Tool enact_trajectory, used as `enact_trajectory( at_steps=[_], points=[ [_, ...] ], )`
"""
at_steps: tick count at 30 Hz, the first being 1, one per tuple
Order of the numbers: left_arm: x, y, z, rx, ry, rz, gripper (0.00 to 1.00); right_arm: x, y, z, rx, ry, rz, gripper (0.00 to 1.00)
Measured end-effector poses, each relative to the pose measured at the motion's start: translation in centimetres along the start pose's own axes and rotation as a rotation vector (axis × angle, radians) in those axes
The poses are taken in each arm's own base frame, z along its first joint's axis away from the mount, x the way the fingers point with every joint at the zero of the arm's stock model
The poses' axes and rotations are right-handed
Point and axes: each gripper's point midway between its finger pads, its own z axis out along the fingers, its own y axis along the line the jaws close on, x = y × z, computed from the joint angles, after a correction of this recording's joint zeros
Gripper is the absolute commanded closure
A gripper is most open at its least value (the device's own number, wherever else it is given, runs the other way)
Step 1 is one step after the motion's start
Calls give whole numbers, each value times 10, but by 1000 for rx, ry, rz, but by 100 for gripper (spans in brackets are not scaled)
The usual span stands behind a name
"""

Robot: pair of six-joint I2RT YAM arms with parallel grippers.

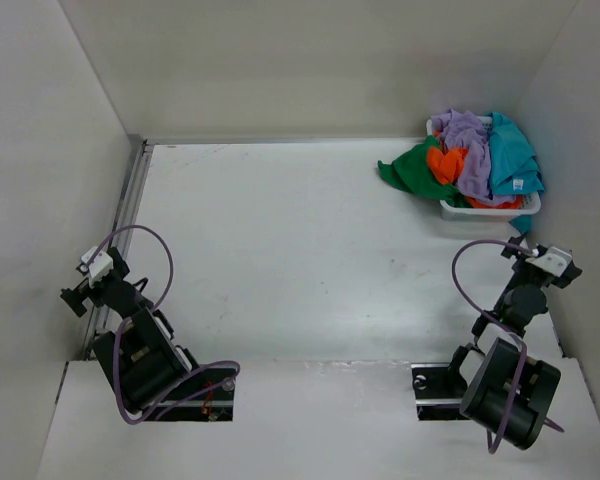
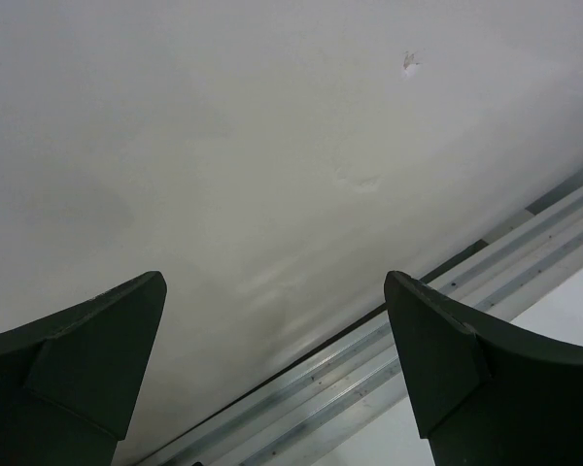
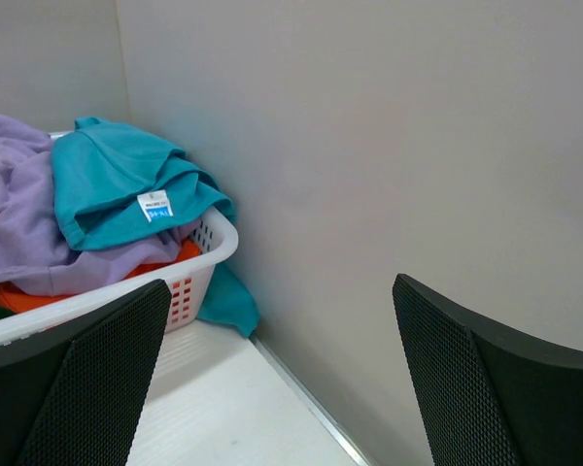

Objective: Fold and stack the t-shirts
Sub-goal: Grab crumpled tshirt from bin with the right arm

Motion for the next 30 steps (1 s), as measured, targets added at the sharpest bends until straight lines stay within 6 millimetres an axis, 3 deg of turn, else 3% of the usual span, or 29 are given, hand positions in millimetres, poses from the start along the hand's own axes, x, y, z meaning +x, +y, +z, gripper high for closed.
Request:
enact_trajectory(
  at_steps=[17,20,22,25,27,30],
  points=[
    [0,0,0,0,0,0,0,0,-1,0,-6,-1,2,0],
    [0,0,0,0,0,0,0,-8,2,0,-22,-24,-16,0],
    [0,-2,0,5,-1,0,0,-37,17,-3,-83,-121,-45,0],
    [-15,-7,-3,26,-43,0,0,-98,58,-22,-251,-336,-107,0],
    [-42,-13,-6,48,-125,5,0,-135,95,-35,-400,-445,-162,0],
    [-97,-26,0,66,-260,25,0,-179,157,-37,-622,-513,-201,0]
  ],
)
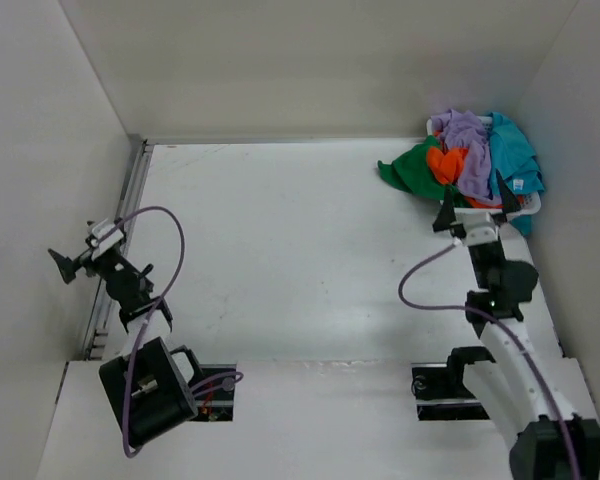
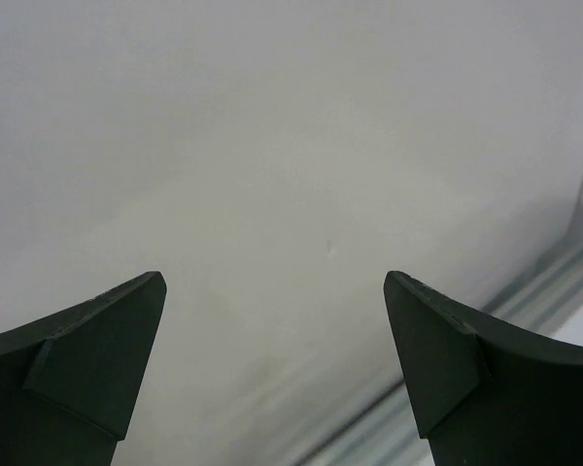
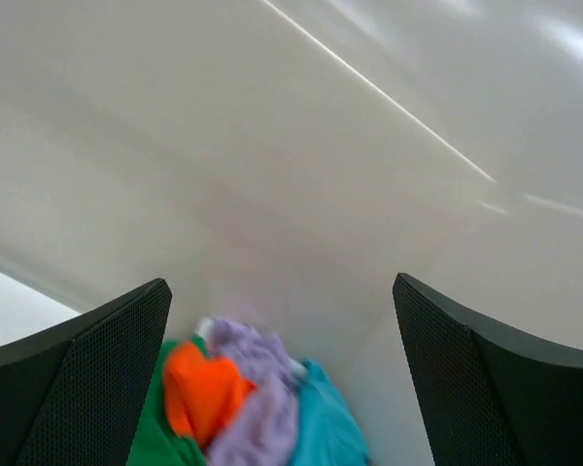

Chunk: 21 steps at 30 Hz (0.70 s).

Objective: Fold and stack the t-shirts
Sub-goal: Grab crumpled tshirt from bin with the right arm

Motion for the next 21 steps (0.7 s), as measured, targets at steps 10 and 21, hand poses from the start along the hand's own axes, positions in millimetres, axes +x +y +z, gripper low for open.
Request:
enact_trajectory(
  at_steps=[10,21],
  points=[
    [-171,-153,72,382,-49,-41,0,1,56,135,-18,251,157,0],
    [-103,-352,-81,1319,626,-70,0,185,66,200,62,943,523,26]
  ],
)
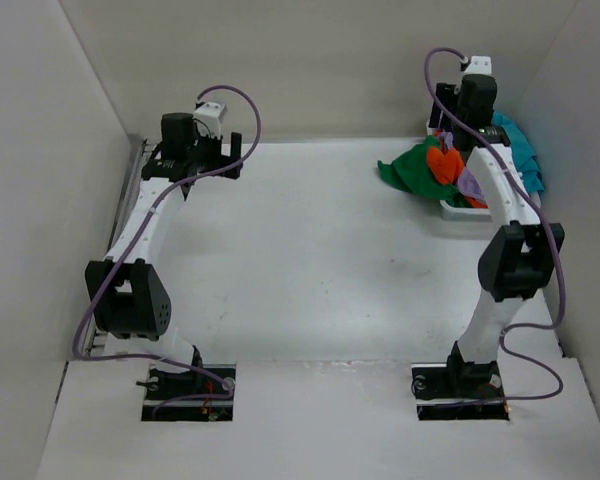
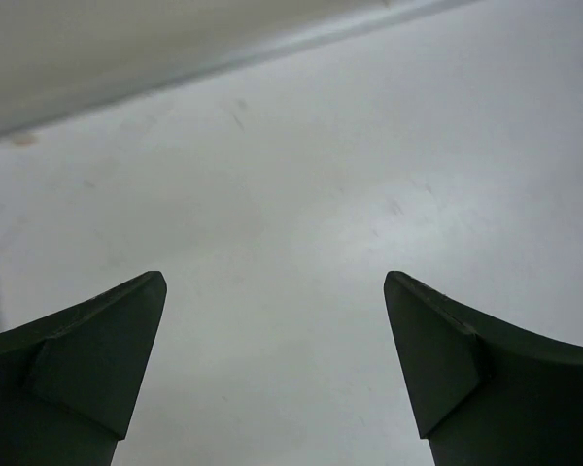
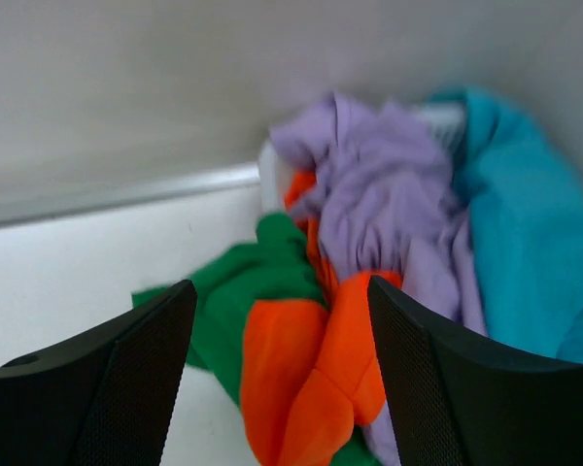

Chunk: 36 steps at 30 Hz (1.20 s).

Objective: Fold and stack the t-shirts
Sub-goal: Grab crumpled tshirt from bin with the right arm

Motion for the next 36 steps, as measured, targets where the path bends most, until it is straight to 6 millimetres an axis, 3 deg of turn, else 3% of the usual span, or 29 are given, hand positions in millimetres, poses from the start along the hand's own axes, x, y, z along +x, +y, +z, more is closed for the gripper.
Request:
enact_trajectory(
  at_steps=[4,8,11,13,19,20,24,27,30,32,36],
  points=[
    [43,-23,11,115,149,-65,0,66,-20,29,36,228,131,26],
    [56,-34,13,164,198,-92,0,121,-21,31,75,400,198,29],
    [61,-39,15,183,213,-102,0,137,-18,28,87,456,235,32],
    [64,-41,17,190,224,-109,0,141,-18,25,94,475,255,40],
    [68,-43,18,201,238,-115,0,157,-20,23,119,511,291,96],
    [68,-43,18,201,238,-115,0,162,-21,22,126,522,296,100],
    [68,-43,17,204,239,-116,0,171,-28,19,148,543,310,100],
    [68,-43,15,202,239,-116,0,164,-35,11,177,526,301,100],
    [64,-41,12,199,229,-116,0,136,-46,-1,222,457,282,100],
    [60,-40,8,195,217,-114,0,101,-56,-15,268,370,255,100],
    [49,-39,-1,189,187,-109,0,9,-74,-48,333,131,235,100]
  ],
)
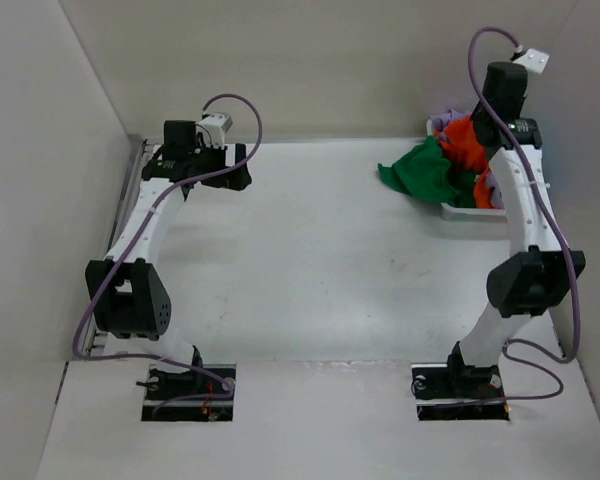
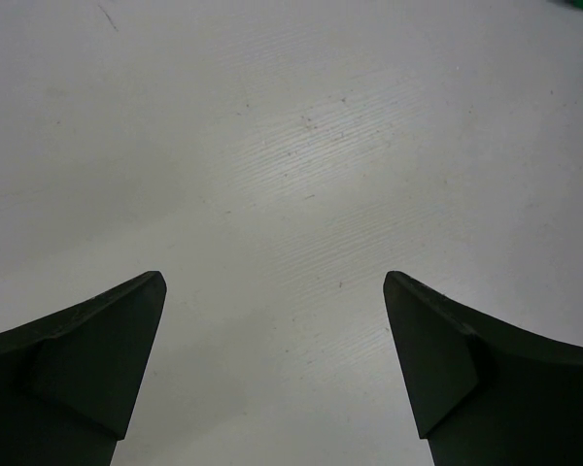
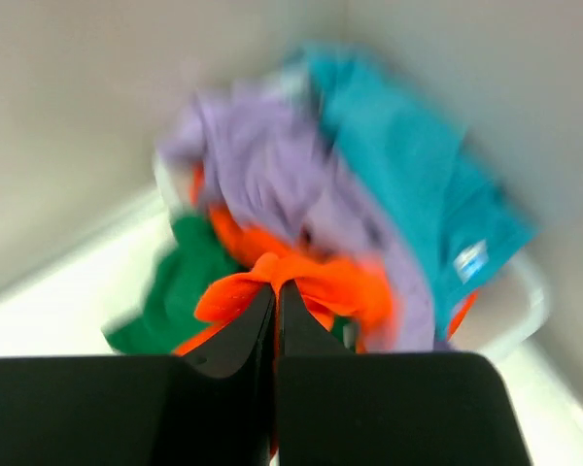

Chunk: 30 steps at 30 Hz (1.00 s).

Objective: Fold and stack the t-shirts
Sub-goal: Grab crumpled tshirt from bin with the right arm, then move the tshirt to the center of the board

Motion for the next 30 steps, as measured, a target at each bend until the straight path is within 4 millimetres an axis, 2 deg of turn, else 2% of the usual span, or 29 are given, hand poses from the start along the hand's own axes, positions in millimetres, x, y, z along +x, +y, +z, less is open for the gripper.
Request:
enact_trajectory(
  at_steps=[2,4,8,10,12,14,17,18,21,22,25,27,30],
  points=[
    [-5,-2,-7,-2,-19,7,0,-46,-8,-26,13,-124,26,100],
    [-9,-5,-14,-2,-36,14,0,-83,-18,-49,26,-220,49,100],
    [-16,-9,-23,-2,-62,25,0,-145,-29,-94,32,-390,76,100],
    [-19,-10,-27,-3,-74,30,0,-173,-21,-122,-3,-481,81,100],
    [-22,-10,-32,-6,-85,31,0,-197,2,-161,-84,-572,77,100],
    [-25,-7,-37,-14,-97,30,0,-214,33,-209,-200,-657,69,100],
    [-30,5,-48,-44,-121,17,0,-224,80,-293,-424,-757,70,100],
    [-32,12,-53,-60,-132,10,0,-224,96,-328,-523,-788,76,100],
    [-37,30,-69,-106,-165,-8,0,-224,117,-393,-717,-843,110,100],
    [-40,37,-76,-124,-179,-14,0,-225,117,-406,-753,-855,127,100],
    [-45,54,-95,-173,-215,-30,0,-229,108,-426,-799,-872,174,100],
    [-47,62,-107,-200,-238,-36,0,-225,101,-424,-806,-859,193,100],
    [-49,66,-120,-223,-263,-37,0,-208,99,-411,-814,-805,206,99]
  ],
)
